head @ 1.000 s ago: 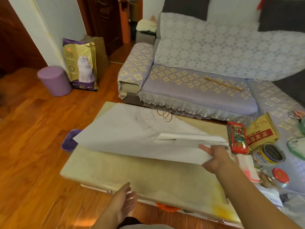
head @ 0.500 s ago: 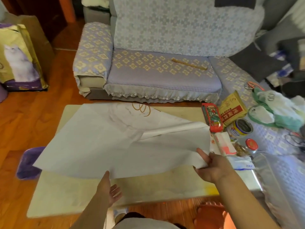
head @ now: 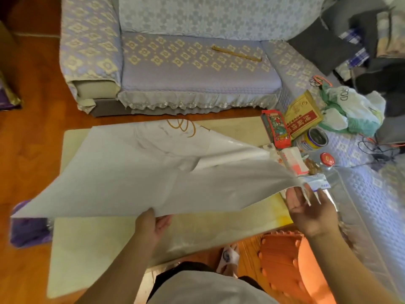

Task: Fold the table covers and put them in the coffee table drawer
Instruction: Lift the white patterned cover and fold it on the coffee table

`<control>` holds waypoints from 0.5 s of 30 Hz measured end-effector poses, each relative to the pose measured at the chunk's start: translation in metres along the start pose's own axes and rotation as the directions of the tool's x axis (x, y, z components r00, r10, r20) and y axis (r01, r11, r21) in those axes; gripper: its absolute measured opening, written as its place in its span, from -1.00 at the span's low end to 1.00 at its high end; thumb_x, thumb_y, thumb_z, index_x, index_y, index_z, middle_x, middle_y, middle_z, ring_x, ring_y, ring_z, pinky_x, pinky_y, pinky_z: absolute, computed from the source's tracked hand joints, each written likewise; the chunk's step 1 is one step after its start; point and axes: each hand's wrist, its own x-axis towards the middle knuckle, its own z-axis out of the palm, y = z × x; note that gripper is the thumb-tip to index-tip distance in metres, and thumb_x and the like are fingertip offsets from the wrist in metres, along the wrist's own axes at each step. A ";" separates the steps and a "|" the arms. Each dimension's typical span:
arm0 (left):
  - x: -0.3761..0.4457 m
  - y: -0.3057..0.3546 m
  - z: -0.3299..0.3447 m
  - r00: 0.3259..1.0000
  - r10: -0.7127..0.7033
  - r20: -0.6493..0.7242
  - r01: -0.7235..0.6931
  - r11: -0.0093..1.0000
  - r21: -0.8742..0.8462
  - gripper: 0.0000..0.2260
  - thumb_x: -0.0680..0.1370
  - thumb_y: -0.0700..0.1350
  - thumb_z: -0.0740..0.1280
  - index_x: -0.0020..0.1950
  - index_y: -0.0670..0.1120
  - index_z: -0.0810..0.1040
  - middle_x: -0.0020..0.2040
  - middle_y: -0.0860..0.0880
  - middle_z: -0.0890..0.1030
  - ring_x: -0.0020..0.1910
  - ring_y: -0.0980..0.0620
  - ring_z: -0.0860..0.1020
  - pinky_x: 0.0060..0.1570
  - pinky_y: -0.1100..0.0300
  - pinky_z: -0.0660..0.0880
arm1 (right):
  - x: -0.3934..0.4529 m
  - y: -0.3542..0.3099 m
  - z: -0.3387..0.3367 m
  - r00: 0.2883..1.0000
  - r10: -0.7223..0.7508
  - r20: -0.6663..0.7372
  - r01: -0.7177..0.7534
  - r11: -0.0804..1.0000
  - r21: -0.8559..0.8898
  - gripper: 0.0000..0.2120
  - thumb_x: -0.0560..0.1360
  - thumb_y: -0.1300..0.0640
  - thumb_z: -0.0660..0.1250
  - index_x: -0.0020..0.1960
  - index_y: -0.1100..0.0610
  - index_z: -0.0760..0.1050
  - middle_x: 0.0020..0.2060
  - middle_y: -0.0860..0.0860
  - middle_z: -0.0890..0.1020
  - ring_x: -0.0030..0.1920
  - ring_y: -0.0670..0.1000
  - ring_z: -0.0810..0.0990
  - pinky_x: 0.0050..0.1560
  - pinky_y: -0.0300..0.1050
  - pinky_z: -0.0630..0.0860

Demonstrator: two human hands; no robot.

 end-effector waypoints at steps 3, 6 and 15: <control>-0.027 -0.005 0.017 0.999 -0.019 0.041 0.020 0.999 -0.033 -0.83 0.72 -0.12 0.14 0.11 -0.15 0.49 -0.09 -0.21 0.61 -0.41 -0.11 0.68 -0.29 0.02 0.62 | 0.000 0.022 -0.033 0.999 -0.016 -0.032 0.015 1.000 -0.027 0.13 0.22 -0.23 0.58 0.61 0.02 0.09 0.37 0.16 0.50 0.29 0.25 0.58 0.11 0.24 0.59; -0.046 -0.007 0.027 0.998 -0.005 0.068 0.006 1.000 -0.004 -0.81 0.73 -0.08 0.16 0.04 -0.13 0.49 -0.10 -0.22 0.64 -0.36 -0.13 0.69 -0.27 -0.01 0.61 | -0.004 0.061 -0.064 0.988 0.146 -0.044 -0.149 0.986 -0.069 0.03 0.35 -0.37 0.38 0.63 0.00 0.02 0.50 0.19 0.32 0.46 0.35 0.34 0.34 0.43 0.36; -0.076 -0.016 0.023 0.997 -0.039 0.063 0.038 0.999 0.010 -0.81 0.72 -0.04 0.20 0.20 -0.13 0.48 0.02 -0.24 0.66 -0.09 -0.22 0.68 -0.15 -0.07 0.63 | -0.004 0.136 -0.053 0.823 0.527 -0.213 -0.566 0.725 -0.393 -0.40 0.60 -0.11 0.32 0.43 0.28 0.32 0.13 0.33 0.62 0.08 0.25 0.65 -0.03 0.22 0.64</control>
